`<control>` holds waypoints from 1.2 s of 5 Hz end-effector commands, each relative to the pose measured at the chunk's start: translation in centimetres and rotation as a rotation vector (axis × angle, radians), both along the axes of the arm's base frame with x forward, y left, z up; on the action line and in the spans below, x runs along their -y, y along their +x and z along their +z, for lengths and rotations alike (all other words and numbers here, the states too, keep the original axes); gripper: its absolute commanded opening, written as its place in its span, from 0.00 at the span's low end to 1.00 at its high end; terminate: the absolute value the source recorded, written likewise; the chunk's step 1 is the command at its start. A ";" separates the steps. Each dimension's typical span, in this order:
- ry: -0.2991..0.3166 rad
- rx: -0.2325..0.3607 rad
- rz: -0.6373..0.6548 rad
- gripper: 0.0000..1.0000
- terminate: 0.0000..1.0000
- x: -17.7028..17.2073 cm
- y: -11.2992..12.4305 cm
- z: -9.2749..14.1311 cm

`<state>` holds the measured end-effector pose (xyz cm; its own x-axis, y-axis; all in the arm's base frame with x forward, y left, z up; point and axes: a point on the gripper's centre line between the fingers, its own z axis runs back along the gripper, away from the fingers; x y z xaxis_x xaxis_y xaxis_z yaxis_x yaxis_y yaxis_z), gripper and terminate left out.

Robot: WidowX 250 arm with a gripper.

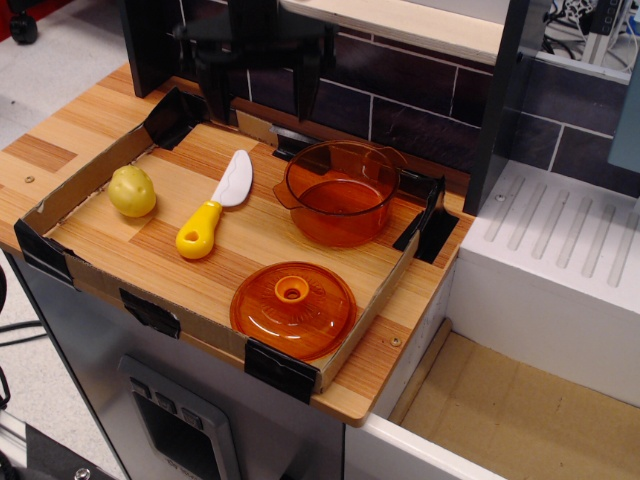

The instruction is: Put knife in pot

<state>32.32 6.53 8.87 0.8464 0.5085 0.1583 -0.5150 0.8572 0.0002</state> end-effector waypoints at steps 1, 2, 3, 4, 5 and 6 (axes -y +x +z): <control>-0.050 -0.009 -0.117 1.00 0.00 -3.3 -3.7 0.5; -0.100 -0.018 -0.170 1.00 0.00 -4.9 -5.1 0.5; -0.076 -0.020 -0.201 1.00 0.00 -6.3 -6.1 -0.8; -0.059 -0.044 -0.207 1.00 0.00 -6.6 -6.3 -2.5; -0.065 -0.042 -0.210 1.00 0.00 -6.2 -6.2 -3.0; -0.055 -0.038 -0.199 1.00 0.00 -5.9 -6.0 -3.6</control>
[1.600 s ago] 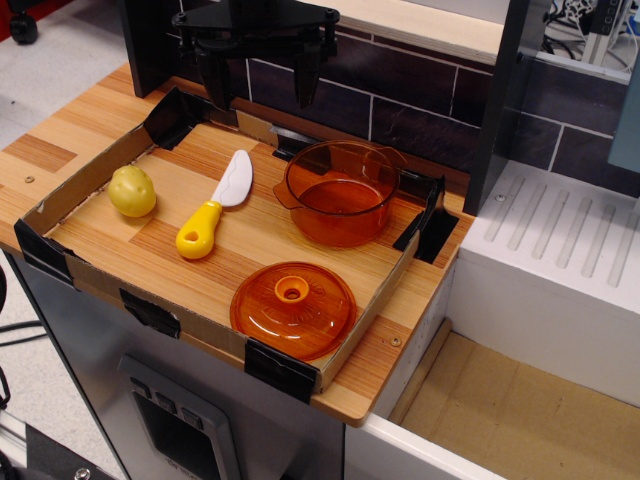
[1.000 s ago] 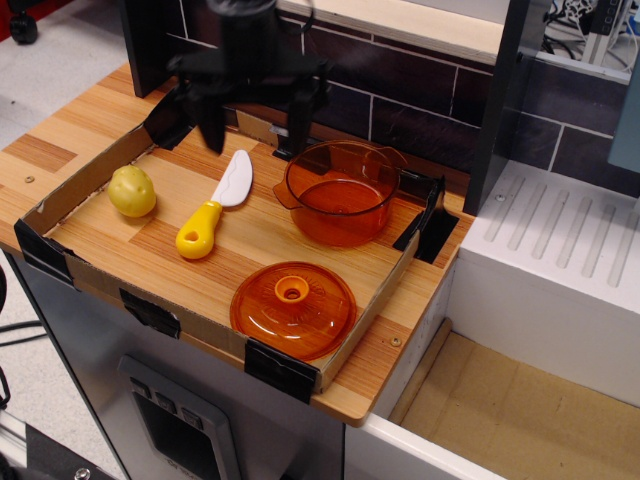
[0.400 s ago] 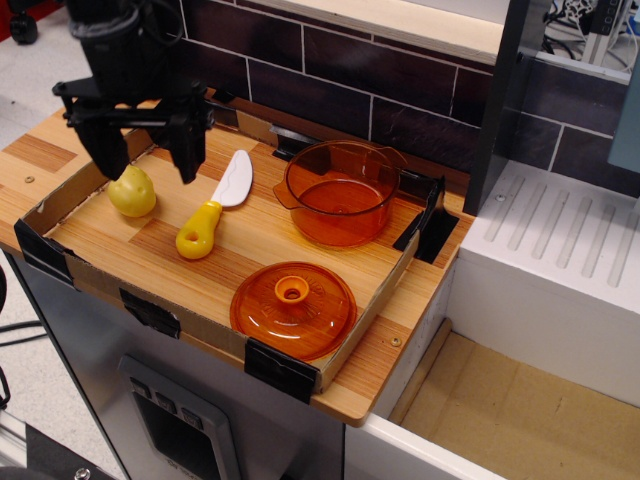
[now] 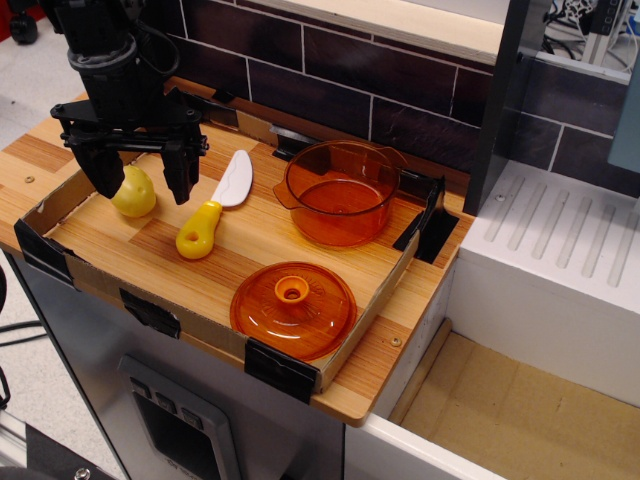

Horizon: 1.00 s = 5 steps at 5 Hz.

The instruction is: Put knife in pot

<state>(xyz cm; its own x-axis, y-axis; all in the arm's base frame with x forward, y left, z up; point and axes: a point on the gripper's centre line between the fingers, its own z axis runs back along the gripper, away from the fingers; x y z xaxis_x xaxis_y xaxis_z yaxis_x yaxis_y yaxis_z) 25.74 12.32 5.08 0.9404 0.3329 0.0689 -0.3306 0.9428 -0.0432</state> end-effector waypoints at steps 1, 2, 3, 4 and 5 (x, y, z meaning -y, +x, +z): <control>0.028 0.045 0.030 1.00 0.00 0.3 0.8 -0.7; 0.035 0.039 0.046 1.00 0.00 0.6 1.3 -1.6; 0.041 0.033 0.051 1.00 0.00 0.9 1.7 -2.4; 0.055 0.035 0.058 1.00 0.00 1.4 1.9 -3.3; 0.062 0.022 0.062 1.00 0.00 1.9 2.2 -4.0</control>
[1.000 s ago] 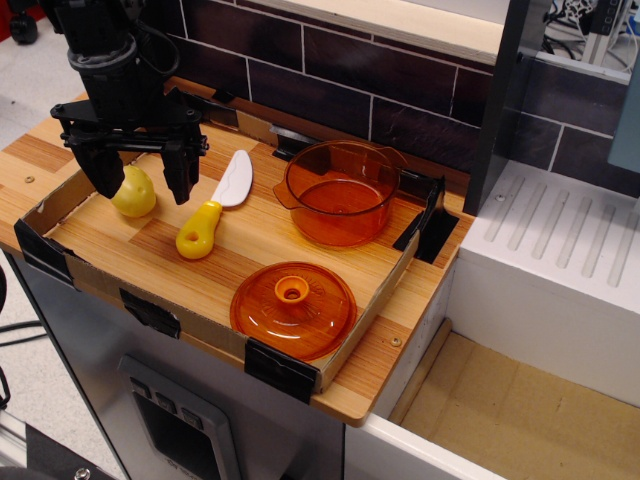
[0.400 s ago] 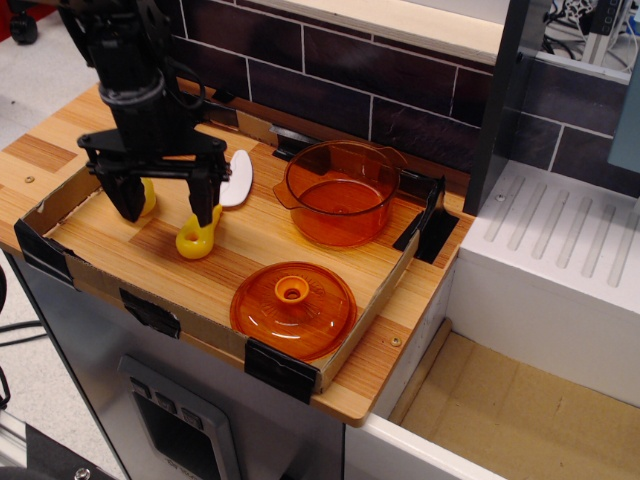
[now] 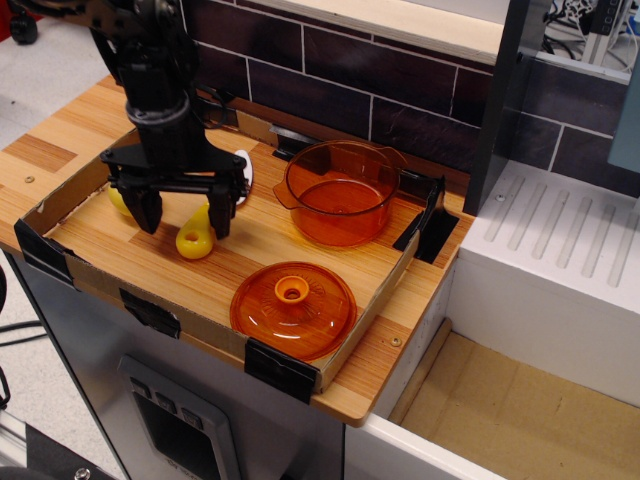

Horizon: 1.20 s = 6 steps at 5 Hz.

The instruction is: Put knife in pot

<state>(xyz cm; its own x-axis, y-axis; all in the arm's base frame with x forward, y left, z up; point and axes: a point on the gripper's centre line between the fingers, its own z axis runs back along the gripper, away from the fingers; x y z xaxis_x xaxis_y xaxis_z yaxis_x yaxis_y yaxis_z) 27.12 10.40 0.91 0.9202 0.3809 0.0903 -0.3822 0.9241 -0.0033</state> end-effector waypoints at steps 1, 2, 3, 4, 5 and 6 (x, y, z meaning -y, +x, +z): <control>0.026 0.013 0.015 1.00 0.00 0.1 1.0 -0.1; 0.032 0.013 0.019 0.00 0.00 0.2 0.8 -0.6; 0.005 0.013 0.014 0.00 0.00 0.2 0.9 -0.6; 0.021 0.023 -0.001 0.00 0.00 0.4 0.6 -0.1; -0.005 0.029 0.047 0.00 0.00 0.6 0.5 1.8; 0.002 0.053 0.096 0.00 0.00 0.9 0.8 3.9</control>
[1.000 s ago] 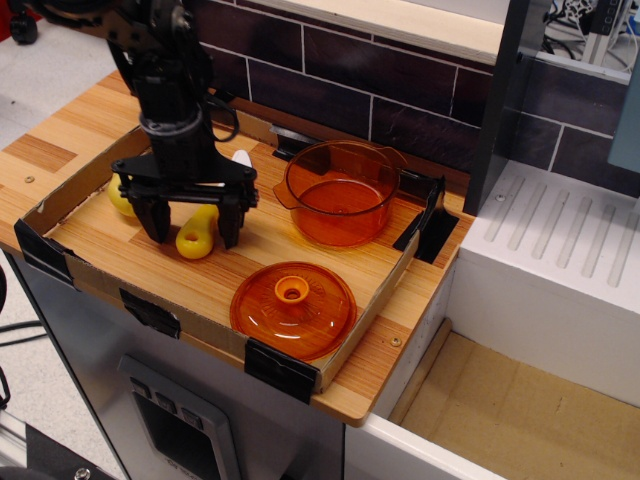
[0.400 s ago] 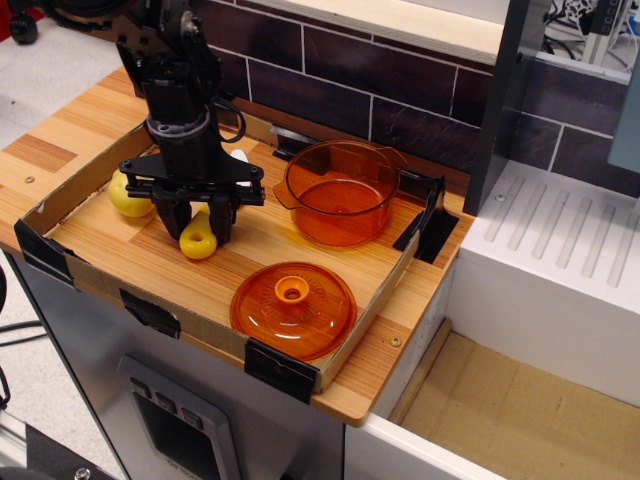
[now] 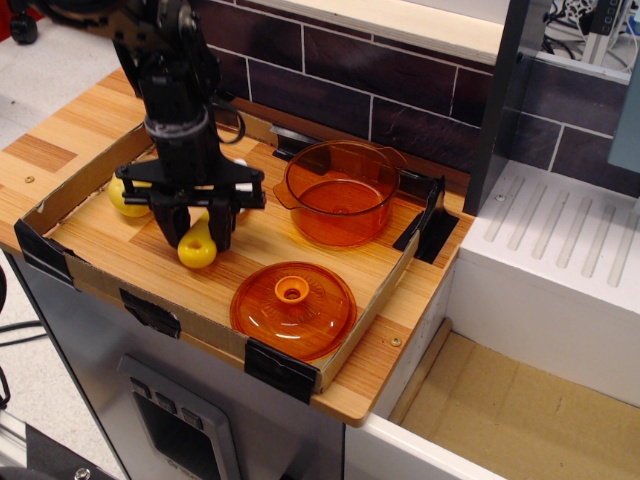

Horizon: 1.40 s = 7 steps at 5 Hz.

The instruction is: Put knife in pot

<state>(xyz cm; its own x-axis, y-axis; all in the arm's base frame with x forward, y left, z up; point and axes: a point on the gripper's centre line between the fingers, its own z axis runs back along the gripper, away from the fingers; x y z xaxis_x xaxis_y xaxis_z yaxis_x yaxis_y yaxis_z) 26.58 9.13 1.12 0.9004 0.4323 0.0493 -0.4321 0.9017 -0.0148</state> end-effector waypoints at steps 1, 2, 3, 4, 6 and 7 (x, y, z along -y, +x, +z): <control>0.028 0.105 0.067 0.00 0.00 0.3 1.5 6.2; 0.064 0.150 0.220 0.00 0.00 1.3 2.2 7.4; 0.051 0.126 0.322 0.00 0.00 3.4 3.6 7.7; 0.044 0.183 0.410 0.00 0.00 4.4 4.7 7.9; 0.012 0.200 0.530 0.00 0.00 4.9 6.7 7.0; 0.005 0.196 0.565 0.00 0.00 5.0 7.7 6.6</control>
